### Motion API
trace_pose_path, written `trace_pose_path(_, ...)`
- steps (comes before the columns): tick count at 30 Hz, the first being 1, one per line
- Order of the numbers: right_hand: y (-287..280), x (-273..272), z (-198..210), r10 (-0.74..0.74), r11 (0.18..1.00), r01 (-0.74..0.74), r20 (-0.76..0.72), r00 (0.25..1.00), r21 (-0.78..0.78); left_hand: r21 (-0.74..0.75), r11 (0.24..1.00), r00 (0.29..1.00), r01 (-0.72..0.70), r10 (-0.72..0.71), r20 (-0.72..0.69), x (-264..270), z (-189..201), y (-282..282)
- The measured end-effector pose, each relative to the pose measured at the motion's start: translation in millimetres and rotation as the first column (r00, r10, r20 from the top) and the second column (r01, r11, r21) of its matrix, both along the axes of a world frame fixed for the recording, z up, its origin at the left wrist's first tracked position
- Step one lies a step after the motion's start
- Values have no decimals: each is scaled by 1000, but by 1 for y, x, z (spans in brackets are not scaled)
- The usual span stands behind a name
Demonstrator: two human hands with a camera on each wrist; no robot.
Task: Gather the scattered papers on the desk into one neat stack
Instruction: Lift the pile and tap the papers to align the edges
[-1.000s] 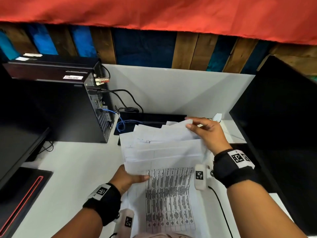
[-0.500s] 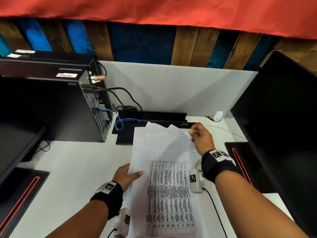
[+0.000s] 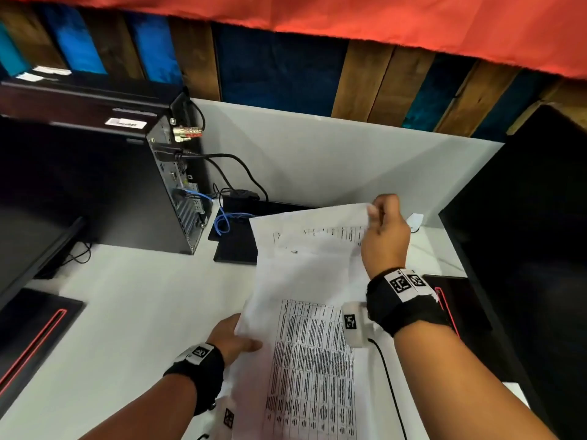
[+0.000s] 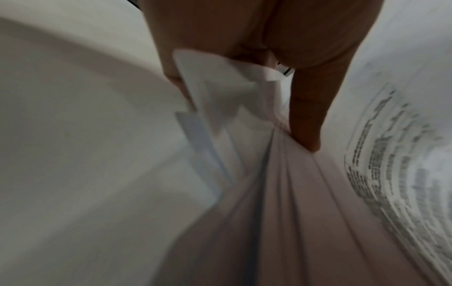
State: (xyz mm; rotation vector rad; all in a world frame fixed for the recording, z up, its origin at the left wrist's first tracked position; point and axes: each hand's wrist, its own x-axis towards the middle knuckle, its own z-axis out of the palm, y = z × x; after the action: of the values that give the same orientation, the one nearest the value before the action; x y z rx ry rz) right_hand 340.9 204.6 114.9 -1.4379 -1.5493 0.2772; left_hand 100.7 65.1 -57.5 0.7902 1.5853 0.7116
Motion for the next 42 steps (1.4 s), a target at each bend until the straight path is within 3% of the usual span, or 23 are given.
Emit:
trace_pose_path(4,-7,0,62,-44,961,92,-184,982,261,-9,1000,1000,-13,13,-24,-2,-4,-3)
trace_pose_path(7,-20,3,101,-8,899,107,-227,974,425,-4,1000,998,3,-3,-59,-5,-5,-6)
trace_pose_path(10,-27,15,116,13,872,92,-210,978,481,-18,1000,997,-7,6,-71,-10,-3,-7)
trace_pose_path(12,-20,29,108,-14,919,62,-124,992,389,-30,1000,998,-8,7,-61,-13,-4,-7)
trace_pose_path(15,-2,50,72,-65,994,64,2,998,90,-38,999,998,5,-7,-57,-15,-4,-8)
trace_pose_path(20,5,53,2,46,968,6,201,979,-251,-47,995,990,87,-92,-108,-18,1,-10)
trace_pose_path(24,-6,42,-45,131,917,-39,208,969,-397,-87,992,988,89,-99,-116,-15,13,-7)
trace_pose_path(27,-15,35,-76,96,888,-44,91,991,-458,-98,991,990,95,-104,-94,-15,12,-7)
trace_pose_path(29,-24,32,-97,47,830,-71,-57,997,-553,-75,991,983,114,-123,-133,-15,6,-8)
trace_pose_path(31,-38,36,-117,-23,681,-74,-123,992,-729,-60,991,965,122,-132,-225,-14,0,-10)
trace_pose_path(34,-70,48,-132,21,457,62,80,997,-887,-54,996,967,70,-81,-241,-10,1,-10)
trace_pose_path(38,-107,47,-151,189,394,-11,69,980,-919,-33,998,997,46,-48,-66,1,7,-13)
trace_pose_path(39,-109,48,-153,164,392,-46,20,986,-919,-9,999,999,31,-31,-28,6,9,-13)
trace_pose_path(41,-110,55,-151,-21,369,-172,-193,981,-913,37,999,999,-34,34,-9,14,13,-14)
trace_pose_path(42,-111,59,-148,-164,361,-261,-336,928,-895,61,997,998,-57,59,-20,16,14,-15)
